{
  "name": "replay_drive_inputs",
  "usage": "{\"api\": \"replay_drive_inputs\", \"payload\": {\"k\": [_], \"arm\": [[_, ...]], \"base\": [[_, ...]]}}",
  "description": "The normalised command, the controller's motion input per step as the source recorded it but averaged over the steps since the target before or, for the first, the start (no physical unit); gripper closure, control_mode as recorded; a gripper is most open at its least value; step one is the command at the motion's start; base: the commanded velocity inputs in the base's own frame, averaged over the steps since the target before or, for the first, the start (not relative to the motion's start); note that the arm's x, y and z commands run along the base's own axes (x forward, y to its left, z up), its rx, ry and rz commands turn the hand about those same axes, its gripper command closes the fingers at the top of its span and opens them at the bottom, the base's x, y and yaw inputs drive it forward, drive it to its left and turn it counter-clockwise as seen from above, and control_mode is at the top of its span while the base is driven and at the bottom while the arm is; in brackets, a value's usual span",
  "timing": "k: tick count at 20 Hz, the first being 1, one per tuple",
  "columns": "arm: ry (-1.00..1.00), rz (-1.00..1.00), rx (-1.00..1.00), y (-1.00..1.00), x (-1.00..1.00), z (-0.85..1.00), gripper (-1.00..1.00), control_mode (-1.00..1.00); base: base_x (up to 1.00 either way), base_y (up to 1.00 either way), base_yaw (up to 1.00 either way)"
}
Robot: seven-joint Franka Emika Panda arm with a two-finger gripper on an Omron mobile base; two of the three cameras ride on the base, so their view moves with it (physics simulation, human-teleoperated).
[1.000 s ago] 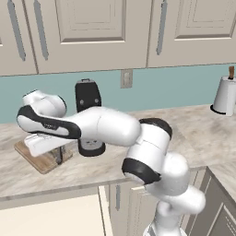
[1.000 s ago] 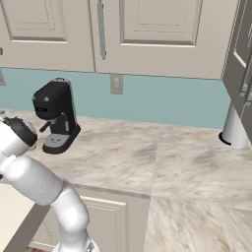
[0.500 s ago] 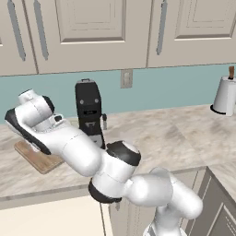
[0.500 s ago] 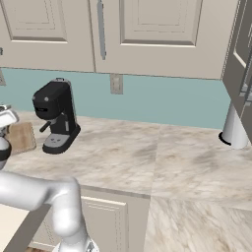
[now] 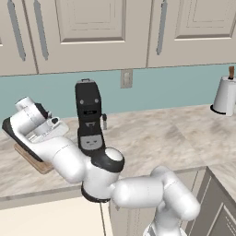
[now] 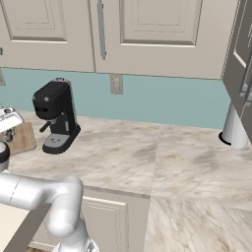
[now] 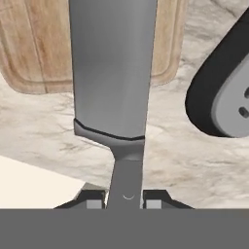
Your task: Open the drawer on the left and place the cutting tools on the cutting board.
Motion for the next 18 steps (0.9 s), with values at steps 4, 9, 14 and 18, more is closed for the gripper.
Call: {"api": "replay_drive_inputs", "payload": {"k": [4,9,14,18], "arm": [[0.0,0.16,0.0,0.0,0.19,-0.37,1.0,-1.0],[0.0,0.16,0.03,0.0,0.05,-0.17,1.0,-1.0],[0.0,0.15,0.07,0.0,0.0,-0.1,1.0,-1.0],[0.0,0.09,0.09,-0.03,0.02,-0.14,1.0,-1.0]], "base": [[0.0,0.0,0.0],[0.0,0.0,0.0],[0.0,0.0,0.0],[0.0,0.0,0.0]]}}
